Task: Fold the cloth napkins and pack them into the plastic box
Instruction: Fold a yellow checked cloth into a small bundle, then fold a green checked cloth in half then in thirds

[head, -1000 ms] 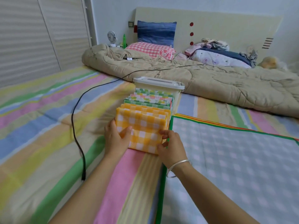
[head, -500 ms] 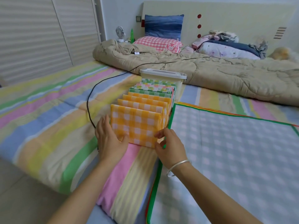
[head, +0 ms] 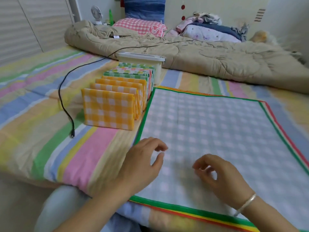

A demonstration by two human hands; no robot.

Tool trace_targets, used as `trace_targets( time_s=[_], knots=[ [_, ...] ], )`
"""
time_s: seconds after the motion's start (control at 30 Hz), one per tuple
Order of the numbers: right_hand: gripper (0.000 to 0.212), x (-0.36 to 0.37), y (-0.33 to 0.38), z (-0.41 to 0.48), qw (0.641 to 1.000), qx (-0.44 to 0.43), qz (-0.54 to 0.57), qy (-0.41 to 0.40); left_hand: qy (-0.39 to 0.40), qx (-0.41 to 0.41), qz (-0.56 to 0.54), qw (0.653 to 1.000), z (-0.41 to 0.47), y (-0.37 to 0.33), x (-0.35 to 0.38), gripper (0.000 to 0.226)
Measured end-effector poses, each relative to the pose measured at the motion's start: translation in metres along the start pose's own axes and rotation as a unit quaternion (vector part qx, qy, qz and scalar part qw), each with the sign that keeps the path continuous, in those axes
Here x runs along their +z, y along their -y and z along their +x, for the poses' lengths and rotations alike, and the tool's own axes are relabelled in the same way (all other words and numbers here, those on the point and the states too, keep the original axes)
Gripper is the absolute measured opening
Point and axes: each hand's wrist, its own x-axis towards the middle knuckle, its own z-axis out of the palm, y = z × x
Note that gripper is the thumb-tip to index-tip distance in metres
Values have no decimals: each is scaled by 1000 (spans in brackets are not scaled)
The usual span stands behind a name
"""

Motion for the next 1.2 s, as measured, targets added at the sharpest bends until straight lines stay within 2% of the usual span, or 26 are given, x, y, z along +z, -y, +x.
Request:
trace_targets(
  time_s=[0.03, 0.1, 0.2, 0.27, 0.33, 0.53, 0.7, 0.77, 0.97, 1.07, 1.13, 1.2],
  knots=[
    [5, -8, -11, -17, 1000, -2, -17, -7, 56, 15, -5, 998, -2, -7, 8, 17],
    [10, -21, -32, -45, 999, -3, -30, -24, 148, 45, 4, 988, -5, -21, 23, 26],
    [27, -40, -51, -76, 999, 10, -16, -39, 227, 67, 34, 971, -9, -37, 41, 49],
    [44, -47, -57, -89, 1000, 10, -18, -22, 257, 77, 66, 961, -12, -43, 48, 66],
    [52, -50, -58, -97, 1000, 14, -17, 7, 273, 92, 109, 951, -14, -47, 51, 79],
    [55, -52, -60, -103, 998, 1, -40, 42, 306, 100, 154, 934, -15, -51, 49, 89],
    [37, -48, -58, -104, 999, -23, -44, -2, 311, 74, 117, 940, -15, -57, 43, 78],
    [36, -48, -54, -103, 999, -21, -43, -19, 302, 56, 98, 947, -15, -60, 41, 73],
    [30, -46, -42, -97, 986, -9, -138, -95, 343, 24, 108, 933, -8, -72, 32, 75],
    [27, -51, -39, -85, 976, 18, -189, -109, 369, 15, 135, 919, 7, -80, 26, 47],
    [22, -63, -32, -73, 981, 37, -181, -58, 394, 0, 159, 905, 27, -84, 21, 21],
    [14, -80, -24, -58, 990, 80, -91, 69, 449, -39, 174, 875, 50, -91, 12, 33]
  ],
)
